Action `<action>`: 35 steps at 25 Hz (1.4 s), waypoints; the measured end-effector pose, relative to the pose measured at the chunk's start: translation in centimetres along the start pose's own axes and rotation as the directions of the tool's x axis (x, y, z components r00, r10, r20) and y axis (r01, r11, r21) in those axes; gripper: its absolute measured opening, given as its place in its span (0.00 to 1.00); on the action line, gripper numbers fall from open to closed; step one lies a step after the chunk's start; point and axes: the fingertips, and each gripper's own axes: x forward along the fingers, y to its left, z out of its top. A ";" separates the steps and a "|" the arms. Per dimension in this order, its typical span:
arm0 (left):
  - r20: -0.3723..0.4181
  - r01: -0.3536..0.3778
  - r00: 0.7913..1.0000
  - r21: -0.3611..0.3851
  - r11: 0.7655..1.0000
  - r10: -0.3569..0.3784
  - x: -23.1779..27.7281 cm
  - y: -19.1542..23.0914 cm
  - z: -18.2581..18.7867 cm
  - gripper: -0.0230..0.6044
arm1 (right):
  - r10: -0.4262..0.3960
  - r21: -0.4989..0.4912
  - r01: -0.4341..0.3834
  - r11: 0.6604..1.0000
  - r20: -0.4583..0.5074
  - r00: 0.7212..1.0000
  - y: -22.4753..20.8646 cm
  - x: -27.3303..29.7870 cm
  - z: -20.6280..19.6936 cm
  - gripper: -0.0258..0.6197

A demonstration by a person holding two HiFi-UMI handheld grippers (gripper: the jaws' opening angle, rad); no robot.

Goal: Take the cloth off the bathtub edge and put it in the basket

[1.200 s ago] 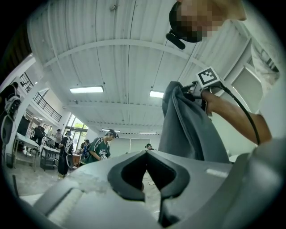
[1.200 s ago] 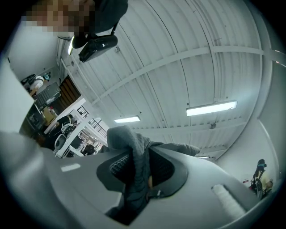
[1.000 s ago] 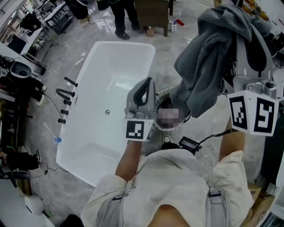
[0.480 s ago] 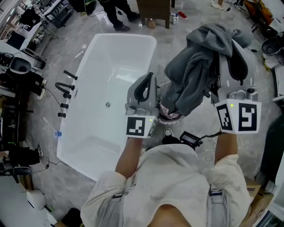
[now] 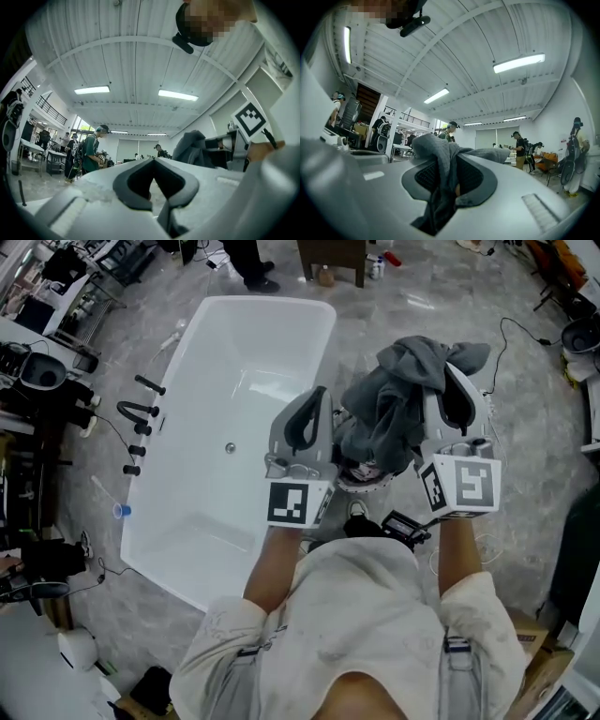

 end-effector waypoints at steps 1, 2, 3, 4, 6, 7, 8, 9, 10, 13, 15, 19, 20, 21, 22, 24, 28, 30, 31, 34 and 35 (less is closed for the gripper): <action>-0.002 -0.002 1.000 -0.002 1.000 0.002 0.0 0.0 -0.1 0.03 | -0.005 0.014 0.005 1.000 -0.009 1.000 0.0 -0.1 -1.0 0.16; -0.003 -0.002 1.000 -0.003 1.000 0.002 0.0 -0.1 -0.2 0.03 | -0.011 0.030 0.011 0.999 -0.017 1.000 0.0 -0.3 -2.1 0.16; -0.005 -0.002 1.000 -0.002 1.000 0.002 0.1 -0.2 -0.3 0.03 | -0.016 0.045 0.017 0.999 -0.026 1.000 0.1 -0.5 -3.2 0.16; -0.007 -0.001 1.000 0.001 1.000 0.001 0.1 -0.3 -0.3 0.03 | -0.020 0.059 0.022 0.998 -0.036 0.999 0.1 -0.6 -4.4 0.16; -0.011 -0.001 1.000 0.006 1.000 0.001 0.2 -0.4 -0.5 0.03 | -0.016 0.080 0.020 0.997 -0.055 0.998 0.3 -0.8 -6.5 0.16; -0.015 -0.002 1.000 0.006 1.000 0.002 0.3 -0.4 -0.7 0.03 | -0.011 0.087 0.017 0.996 -0.066 0.998 0.4 -0.9 -7.4 0.16; -0.019 -0.003 1.000 0.005 1.000 0.003 0.3 -0.5 -0.9 0.03 | -0.008 0.093 0.016 0.996 -0.081 0.997 0.6 -1.1 -8.4 0.16; -0.021 -0.004 1.000 0.005 1.000 0.005 0.3 -0.6 -1.1 0.03 | -0.006 0.096 0.016 0.995 -0.098 0.995 0.8 -1.3 -9.4 0.16; -0.021 -0.008 1.000 0.004 1.000 0.008 0.3 -0.7 -1.2 0.03 | -0.005 0.098 0.017 0.995 -0.117 0.993 0.9 -1.4 -10.4 0.15; -0.030 -0.030 0.999 -0.009 1.000 0.030 0.1 -0.9 -2.1 0.03 | -0.006 0.117 0.027 0.993 -0.181 0.984 1.1 -1.8 -13.5 0.16; -0.042 -0.041 0.998 -0.021 0.999 0.040 -0.3 -0.8 -2.8 0.03 | -0.006 0.130 0.036 0.991 -0.223 0.975 1.2 -2.0 -15.7 0.16; -0.062 -0.061 0.996 -0.030 0.998 0.059 -1.0 -0.1 -3.7 0.03 | 0.010 0.129 0.029 0.991 -0.292 0.956 2.1 -2.3 -18.7 0.16; -0.066 -0.067 0.996 -0.030 0.997 0.065 -1.0 0.1 -3.8 0.03 | 0.016 0.133 0.026 0.991 -0.306 0.952 2.3 -2.2 -19.2 0.16; -0.071 -0.072 0.995 -0.030 0.997 0.069 -1.1 0.2 -4.0 0.03 | 0.021 0.140 0.025 0.990 -0.318 0.948 2.4 -2.3 -19.7 0.16; -0.078 -0.076 0.994 -0.029 0.997 0.073 -1.1 0.2 -4.2 0.03 | 0.026 0.147 0.024 0.989 -0.331 0.943 2.4 -2.4 -20.2 0.16; -0.097 -0.081 0.992 -0.022 0.996 0.079 -1.3 -0.1 -4.9 0.03 | 0.035 0.155 0.023 0.988 -0.359 0.933 2.3 -2.8 -21.2 0.15; -0.130 -0.085 0.988 -0.008 0.996 0.083 -1.6 -0.2 -6.2 0.03 | 0.052 0.150 0.012 0.989 -0.414 0.909 2.6 -3.0 -23.6 0.15; -0.144 -0.084 0.986 -0.001 0.996 0.083 -1.8 -0.3 -6.7 0.03 | 0.062 0.150 0.008 0.989 -0.451 0.890 2.9 -3.0 -25.1 0.16; -0.149 -0.084 0.985 0.001 0.996 0.083 -1.9 -0.3 -6.8 0.03 | 0.067 0.153 0.007 0.988 -0.472 0.879 3.0 -3.0 -26.0 0.16; -0.153 -0.092 0.984 0.000 0.996 0.091 -2.1 -0.3 -7.1 0.03 | 0.080 0.166 0.010 0.986 -0.526 0.846 3.3 -3.1 -28.4 0.16; -0.156 -0.095 0.983 -0.003 0.995 0.094 -2.1 -0.3 -7.3 0.03 | 0.086 0.171 0.010 0.985 -0.543 0.835 3.4 -3.1 -29.2 0.16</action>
